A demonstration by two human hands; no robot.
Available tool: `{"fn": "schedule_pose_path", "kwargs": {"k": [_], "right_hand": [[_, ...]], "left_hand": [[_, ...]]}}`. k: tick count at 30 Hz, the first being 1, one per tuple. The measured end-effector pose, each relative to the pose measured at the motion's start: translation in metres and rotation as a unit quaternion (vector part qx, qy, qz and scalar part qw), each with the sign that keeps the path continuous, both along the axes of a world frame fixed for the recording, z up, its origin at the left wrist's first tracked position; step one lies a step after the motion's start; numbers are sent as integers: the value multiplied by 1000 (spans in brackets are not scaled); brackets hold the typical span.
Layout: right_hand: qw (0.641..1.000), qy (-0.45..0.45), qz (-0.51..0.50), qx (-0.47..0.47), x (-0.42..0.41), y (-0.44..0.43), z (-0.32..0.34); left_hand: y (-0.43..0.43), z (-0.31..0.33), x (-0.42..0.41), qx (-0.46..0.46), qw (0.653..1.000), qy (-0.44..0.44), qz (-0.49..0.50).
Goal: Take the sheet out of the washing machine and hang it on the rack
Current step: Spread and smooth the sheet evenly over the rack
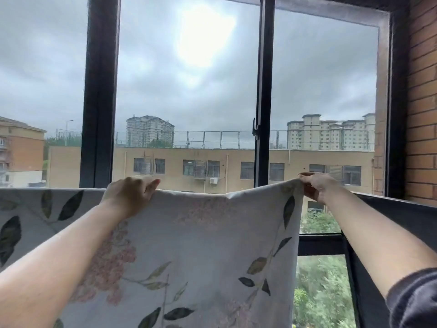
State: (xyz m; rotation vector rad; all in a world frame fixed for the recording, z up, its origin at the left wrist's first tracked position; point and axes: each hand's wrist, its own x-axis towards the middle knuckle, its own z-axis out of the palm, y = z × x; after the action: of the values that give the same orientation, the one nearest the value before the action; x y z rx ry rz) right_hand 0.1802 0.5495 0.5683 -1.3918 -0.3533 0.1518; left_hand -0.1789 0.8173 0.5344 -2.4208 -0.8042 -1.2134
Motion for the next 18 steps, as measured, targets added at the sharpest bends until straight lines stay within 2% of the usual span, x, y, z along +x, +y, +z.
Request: {"fn": "schedule_pose_path", "kwargs": {"k": [3, 6, 7, 10, 18], "right_hand": [[998, 4, 26, -65, -19, -10, -2], [1000, -23, 12, 4, -14, -9, 7], [1000, -23, 10, 1, -11, -8, 7], [997, -12, 0, -82, -8, -7, -6], [998, -32, -44, -27, 3, -5, 7]], "left_hand": [[3, 0, 2, 2, 999, 37, 33], [5, 4, 4, -11, 998, 44, 42], [4, 5, 4, -8, 998, 42, 41], [0, 2, 5, -16, 998, 39, 42], [1, -1, 4, -24, 997, 48, 61]]}}
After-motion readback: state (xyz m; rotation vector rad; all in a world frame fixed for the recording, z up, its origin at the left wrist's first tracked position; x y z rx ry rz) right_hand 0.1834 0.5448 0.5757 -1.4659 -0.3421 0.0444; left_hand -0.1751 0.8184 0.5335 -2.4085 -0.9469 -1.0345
